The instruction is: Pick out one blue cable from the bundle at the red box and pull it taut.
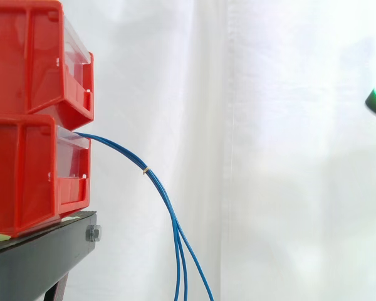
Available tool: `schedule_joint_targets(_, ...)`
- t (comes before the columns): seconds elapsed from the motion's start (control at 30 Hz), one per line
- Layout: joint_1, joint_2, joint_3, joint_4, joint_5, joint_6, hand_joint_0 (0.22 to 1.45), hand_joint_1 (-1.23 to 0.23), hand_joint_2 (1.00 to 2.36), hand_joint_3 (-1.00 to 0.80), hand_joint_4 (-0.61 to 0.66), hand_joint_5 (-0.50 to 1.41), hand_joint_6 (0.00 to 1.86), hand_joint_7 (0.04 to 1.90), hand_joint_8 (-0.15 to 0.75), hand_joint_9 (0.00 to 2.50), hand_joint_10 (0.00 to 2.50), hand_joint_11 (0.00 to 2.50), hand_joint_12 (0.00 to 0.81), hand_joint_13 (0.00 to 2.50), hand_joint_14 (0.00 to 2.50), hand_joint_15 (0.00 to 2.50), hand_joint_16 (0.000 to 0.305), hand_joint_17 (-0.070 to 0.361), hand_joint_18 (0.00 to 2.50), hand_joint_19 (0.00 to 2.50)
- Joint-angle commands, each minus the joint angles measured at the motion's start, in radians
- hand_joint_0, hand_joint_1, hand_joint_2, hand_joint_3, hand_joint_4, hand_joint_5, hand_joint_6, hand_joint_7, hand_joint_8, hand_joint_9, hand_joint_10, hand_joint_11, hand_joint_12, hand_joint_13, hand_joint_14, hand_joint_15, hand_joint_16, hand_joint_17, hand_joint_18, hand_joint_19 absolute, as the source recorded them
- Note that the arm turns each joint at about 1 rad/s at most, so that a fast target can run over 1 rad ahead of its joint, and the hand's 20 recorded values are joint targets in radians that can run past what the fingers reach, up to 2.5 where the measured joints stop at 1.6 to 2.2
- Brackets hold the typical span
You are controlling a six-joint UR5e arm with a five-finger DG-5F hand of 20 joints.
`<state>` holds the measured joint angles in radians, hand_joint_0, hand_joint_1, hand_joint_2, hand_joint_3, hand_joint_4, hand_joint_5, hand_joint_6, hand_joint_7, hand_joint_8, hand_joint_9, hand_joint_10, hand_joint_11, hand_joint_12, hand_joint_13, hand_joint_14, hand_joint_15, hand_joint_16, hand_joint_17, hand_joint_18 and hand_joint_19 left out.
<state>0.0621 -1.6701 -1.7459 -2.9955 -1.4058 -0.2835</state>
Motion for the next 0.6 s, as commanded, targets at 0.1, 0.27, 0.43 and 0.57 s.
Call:
schedule_joint_targets(0.1, 0.008, -0.119, 0.000, 0.032, 0.024, -0.032, 0.51, -0.77, 1.00, -0.50, 0.15, -0.23, 0.50, 0.64, 0.193, 0.55, 0.00, 0.08, 0.320, 0.51, 0.01, 0.27, 0.045, 0.102, 0.35, 0.46)
schedule_joint_targets(0.27, 0.016, -0.168, 0.008, 0.155, 0.097, -0.046, 0.50, -0.86, 1.00, -0.50, 0.15, -0.23, 0.50, 0.65, 0.197, 0.56, 0.00, 0.10, 0.326, 0.51, 0.01, 0.26, 0.044, 0.098, 0.37, 0.43)
schedule_joint_targets(0.43, 0.041, -0.198, 0.014, 0.248, 0.183, -0.152, 0.44, -0.83, 1.00, -0.50, 0.19, -0.22, 0.50, 0.65, 0.218, 0.60, 0.00, 0.11, 0.345, 0.53, 0.01, 0.27, 0.047, 0.105, 0.42, 0.43)
schedule_joint_targets(0.57, 0.053, -0.234, 0.054, 0.245, 0.206, -0.161, 0.41, -0.68, 1.00, -0.50, 0.22, -0.21, 0.50, 0.65, 0.240, 0.63, 0.00, 0.12, 0.365, 0.55, 0.01, 0.26, 0.050, 0.112, 0.43, 0.43)
